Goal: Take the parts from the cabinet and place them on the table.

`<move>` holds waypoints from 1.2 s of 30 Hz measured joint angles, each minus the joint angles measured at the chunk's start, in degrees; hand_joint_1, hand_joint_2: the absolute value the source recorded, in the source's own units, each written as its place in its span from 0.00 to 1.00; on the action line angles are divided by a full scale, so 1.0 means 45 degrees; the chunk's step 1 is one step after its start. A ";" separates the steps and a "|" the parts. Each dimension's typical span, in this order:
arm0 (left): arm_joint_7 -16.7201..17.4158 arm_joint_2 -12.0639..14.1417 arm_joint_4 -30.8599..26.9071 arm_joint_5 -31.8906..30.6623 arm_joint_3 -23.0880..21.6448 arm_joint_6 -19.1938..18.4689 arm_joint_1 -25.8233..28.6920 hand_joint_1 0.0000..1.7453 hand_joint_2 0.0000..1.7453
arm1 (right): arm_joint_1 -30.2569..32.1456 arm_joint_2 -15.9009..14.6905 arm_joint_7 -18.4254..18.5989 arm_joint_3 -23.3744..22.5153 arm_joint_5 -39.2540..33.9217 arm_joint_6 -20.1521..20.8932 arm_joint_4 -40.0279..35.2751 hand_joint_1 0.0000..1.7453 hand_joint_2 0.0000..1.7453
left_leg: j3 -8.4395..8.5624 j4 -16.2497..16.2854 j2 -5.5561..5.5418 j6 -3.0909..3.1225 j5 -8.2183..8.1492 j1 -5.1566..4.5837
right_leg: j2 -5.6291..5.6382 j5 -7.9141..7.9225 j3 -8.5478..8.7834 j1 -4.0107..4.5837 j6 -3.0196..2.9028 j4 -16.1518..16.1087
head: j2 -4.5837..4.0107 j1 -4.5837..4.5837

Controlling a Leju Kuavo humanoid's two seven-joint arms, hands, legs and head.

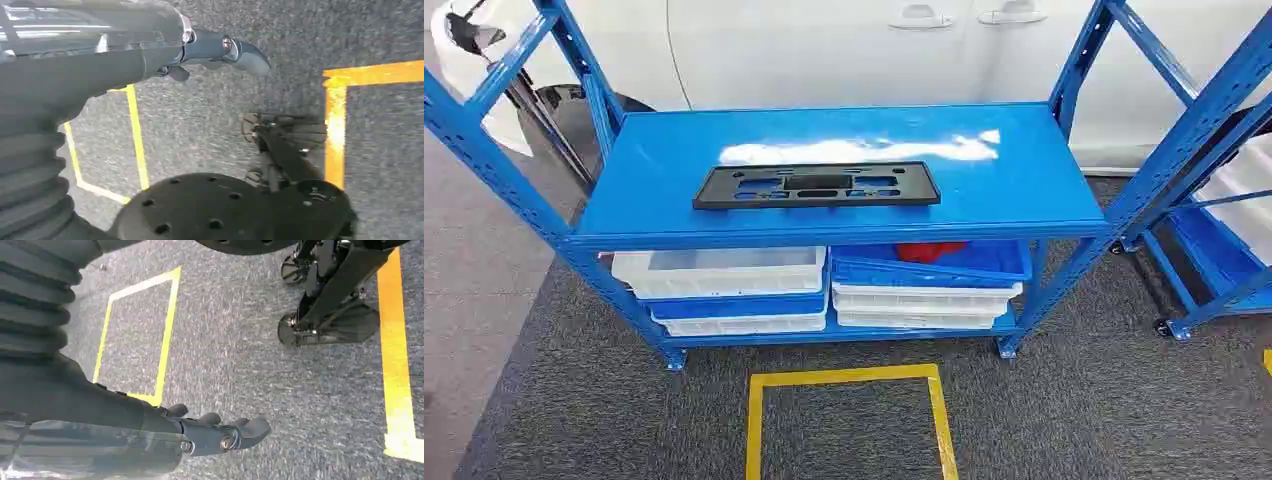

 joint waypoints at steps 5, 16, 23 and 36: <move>-0.0427 0.0102 0.0262 0.0991 -0.0559 0.0121 -0.0285 0.00 0.00 | -0.0469 0.0301 -0.0768 -0.1273 0.1336 0.0078 0.0204 0.00 0.00 | -0.0020 0.0082 -0.0001 0.0093 -0.0041 -0.0024 | 0.0002 0.0023 0.0006 -0.0084 0.0059 -0.0025 | 0.0000 0.0000; -0.1195 0.0291 0.0811 0.2870 -0.1719 0.0437 -0.0895 0.00 0.00 | -0.2196 0.0981 -0.3328 -0.1674 0.1081 0.1209 -0.1906 0.00 0.00 | 0.0208 -0.0527 0.0110 0.0534 0.0344 -0.0010 | -0.0120 -0.1522 -0.1897 -0.0137 0.0347 0.3657 | 0.0000 0.0000; -0.1370 0.0359 0.1025 0.3497 -0.2176 0.0544 -0.1074 0.00 0.00 | -0.2726 0.0981 -0.4197 -0.0921 0.0538 0.0563 -0.4767 0.00 0.00 | 0.0163 -0.0133 0.0084 0.0036 -0.0053 -0.0049 | -0.0121 0.0473 -0.0663 -0.0137 0.0100 0.0210 | 0.0000 0.0000; -0.1651 0.0423 0.1335 0.4438 -0.2836 0.0859 -0.1406 0.00 0.00 | -0.3589 0.0869 -0.5614 0.1685 0.0489 -0.1917 -0.9615 0.00 1.00 | -0.0782 0.0706 0.0132 0.0174 0.0523 -0.0104 | -0.0140 0.0286 -0.0369 0.0116 -0.0451 0.0120 | 0.0000 -0.0005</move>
